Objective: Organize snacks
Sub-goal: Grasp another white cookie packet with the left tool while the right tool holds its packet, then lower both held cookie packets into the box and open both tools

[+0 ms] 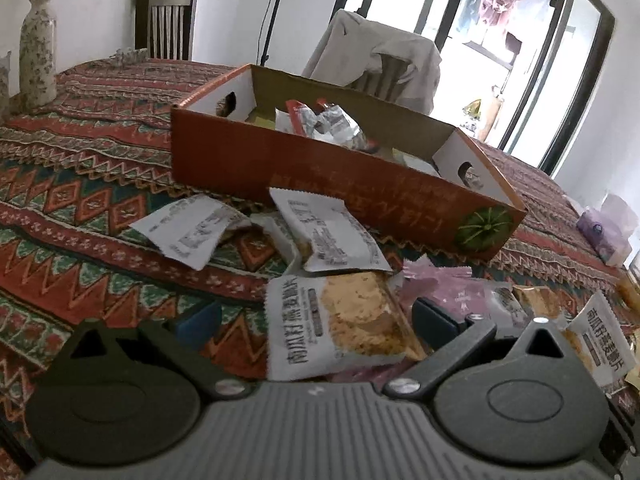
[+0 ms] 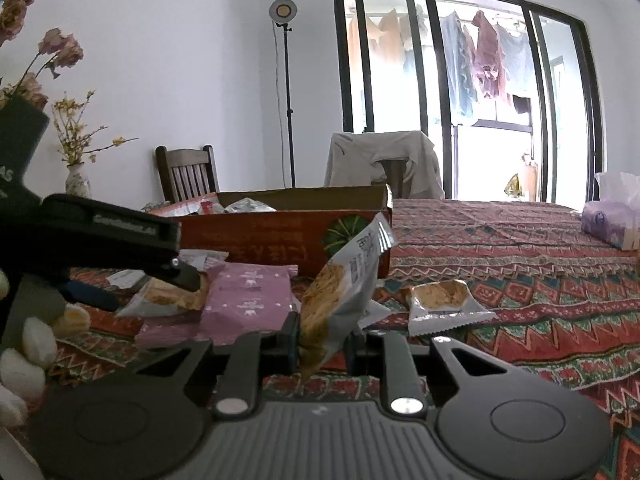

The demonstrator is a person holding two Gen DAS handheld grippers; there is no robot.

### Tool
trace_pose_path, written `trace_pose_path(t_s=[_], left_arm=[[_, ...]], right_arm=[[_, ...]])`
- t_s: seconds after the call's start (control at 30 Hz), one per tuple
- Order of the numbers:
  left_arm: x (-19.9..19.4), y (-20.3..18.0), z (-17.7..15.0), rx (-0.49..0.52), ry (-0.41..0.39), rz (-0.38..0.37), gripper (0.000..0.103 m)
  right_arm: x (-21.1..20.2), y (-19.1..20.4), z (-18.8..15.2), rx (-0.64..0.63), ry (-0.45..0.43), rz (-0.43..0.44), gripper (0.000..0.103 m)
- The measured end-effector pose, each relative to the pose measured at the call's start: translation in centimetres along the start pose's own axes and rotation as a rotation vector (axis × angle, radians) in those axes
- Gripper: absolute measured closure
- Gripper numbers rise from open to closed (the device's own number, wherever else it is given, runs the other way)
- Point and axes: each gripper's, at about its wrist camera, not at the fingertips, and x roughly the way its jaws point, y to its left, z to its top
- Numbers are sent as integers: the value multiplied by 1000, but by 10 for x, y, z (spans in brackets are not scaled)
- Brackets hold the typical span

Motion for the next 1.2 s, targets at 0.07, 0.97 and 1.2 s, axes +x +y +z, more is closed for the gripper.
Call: trace_pose_path(t_s=[0.07, 0.97, 1.2], left_arm=[[3, -5, -1, 19, -1, 23, 3], [-55, 10, -12, 160, -150, -136, 88], [-68, 9, 4, 184, -218, -153, 88]], right_arm=[[0, -1, -1, 3, 3, 1, 82], [-8, 13, 6, -36, -15, -3, 82], [-4, 18, 25, -61, -47, 14, 82]])
